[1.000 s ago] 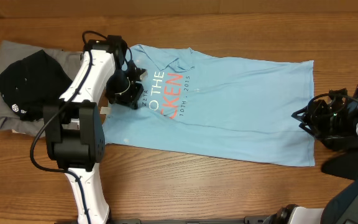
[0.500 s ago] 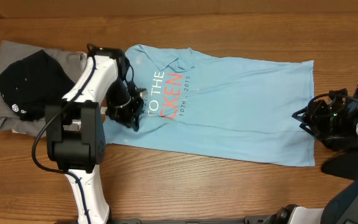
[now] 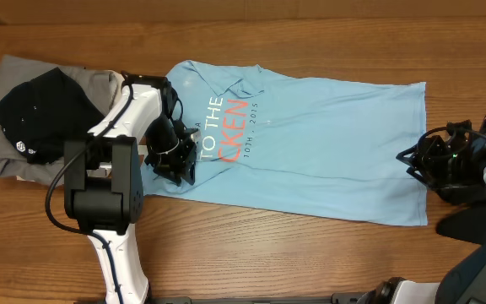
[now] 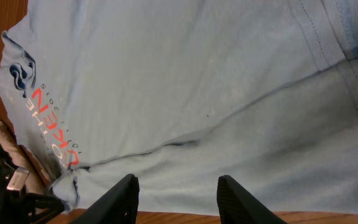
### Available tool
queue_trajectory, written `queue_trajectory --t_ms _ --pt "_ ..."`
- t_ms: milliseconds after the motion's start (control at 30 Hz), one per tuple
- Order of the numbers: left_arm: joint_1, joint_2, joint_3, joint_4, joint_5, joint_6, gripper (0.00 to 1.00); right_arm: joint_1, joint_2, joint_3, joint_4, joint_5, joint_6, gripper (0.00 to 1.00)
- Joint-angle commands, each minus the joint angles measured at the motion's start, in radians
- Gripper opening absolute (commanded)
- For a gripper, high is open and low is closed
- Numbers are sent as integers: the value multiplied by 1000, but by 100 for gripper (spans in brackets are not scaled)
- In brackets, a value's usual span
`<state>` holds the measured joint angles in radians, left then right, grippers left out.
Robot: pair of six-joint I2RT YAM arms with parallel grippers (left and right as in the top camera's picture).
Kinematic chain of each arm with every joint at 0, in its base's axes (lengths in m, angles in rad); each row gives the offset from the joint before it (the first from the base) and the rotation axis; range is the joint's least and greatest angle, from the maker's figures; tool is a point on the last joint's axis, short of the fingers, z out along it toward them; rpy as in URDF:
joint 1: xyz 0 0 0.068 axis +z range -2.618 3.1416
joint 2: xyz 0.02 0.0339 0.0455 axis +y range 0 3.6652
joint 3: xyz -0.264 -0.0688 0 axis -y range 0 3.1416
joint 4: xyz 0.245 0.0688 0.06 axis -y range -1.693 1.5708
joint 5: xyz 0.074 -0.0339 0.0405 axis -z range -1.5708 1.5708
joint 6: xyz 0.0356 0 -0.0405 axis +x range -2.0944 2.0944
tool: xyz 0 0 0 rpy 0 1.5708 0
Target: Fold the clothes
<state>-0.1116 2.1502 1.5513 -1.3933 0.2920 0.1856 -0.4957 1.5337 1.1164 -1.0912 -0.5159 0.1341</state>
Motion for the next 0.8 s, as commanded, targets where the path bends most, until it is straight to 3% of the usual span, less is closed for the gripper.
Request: queue_trajectory --t_ms 0,100,167,400,767 --pt "-6 -32 36 22 -16 -7 37 5 -15 16 5 7 -8 45" --pt "-5 -32 62 19 -15 7 29 5 -15 16 4 7 -8 45" --pt "-5 -32 104 4 -15 10 29 5 -15 16 5 7 -8 45" --pt "-5 -32 194 4 -33 20 38 5 -15 16 4 7 -8 45" --pt "-24 -32 83 116 -20 72 50 5 -15 16 5 7 -8 45"
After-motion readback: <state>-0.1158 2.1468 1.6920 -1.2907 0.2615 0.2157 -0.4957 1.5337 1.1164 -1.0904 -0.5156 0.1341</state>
